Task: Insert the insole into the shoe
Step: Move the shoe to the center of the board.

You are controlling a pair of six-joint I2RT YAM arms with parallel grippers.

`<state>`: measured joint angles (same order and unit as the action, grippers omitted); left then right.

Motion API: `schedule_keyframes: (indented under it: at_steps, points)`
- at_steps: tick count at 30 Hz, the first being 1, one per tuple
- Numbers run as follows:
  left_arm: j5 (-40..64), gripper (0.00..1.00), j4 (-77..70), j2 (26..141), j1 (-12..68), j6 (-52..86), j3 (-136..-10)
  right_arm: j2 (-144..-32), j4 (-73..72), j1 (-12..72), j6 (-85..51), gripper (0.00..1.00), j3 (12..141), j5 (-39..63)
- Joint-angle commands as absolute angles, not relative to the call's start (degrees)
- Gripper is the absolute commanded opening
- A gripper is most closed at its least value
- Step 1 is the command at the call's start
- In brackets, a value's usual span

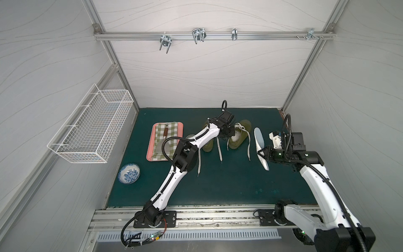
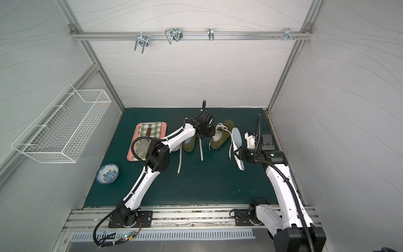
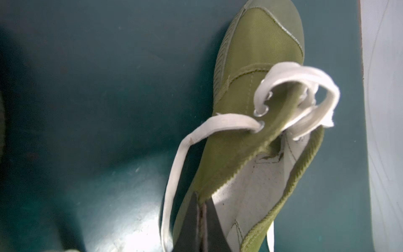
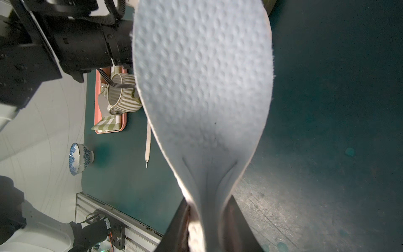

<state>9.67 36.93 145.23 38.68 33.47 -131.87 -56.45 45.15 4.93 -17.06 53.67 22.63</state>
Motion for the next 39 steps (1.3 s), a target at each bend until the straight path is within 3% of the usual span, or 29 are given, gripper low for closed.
schedule_keyframes:
  at_steps: [1, 9, 14, 39]
  points:
    - [12.52, 0.0, 32.88, 140.3, 39.56, 38.57, -125.82, -56.84, 45.49, 4.63, -16.06, 0.26, 55.99, 23.52]
    - [6.21, 0.0, 27.95, 129.68, 43.24, 47.89, -112.29, -59.21, 45.56, 4.58, -14.55, 0.25, 57.08, 23.19]
    - [4.75, 0.0, 17.36, 124.94, 44.41, 56.58, -99.21, -59.93, 45.97, 4.63, -13.7, 0.25, 57.47, 23.13]
    - [-14.99, 0.0, 6.11, 111.4, 53.48, 68.32, -76.82, -61.35, 47.3, 4.61, -10.63, 0.24, 57.65, 23.96]
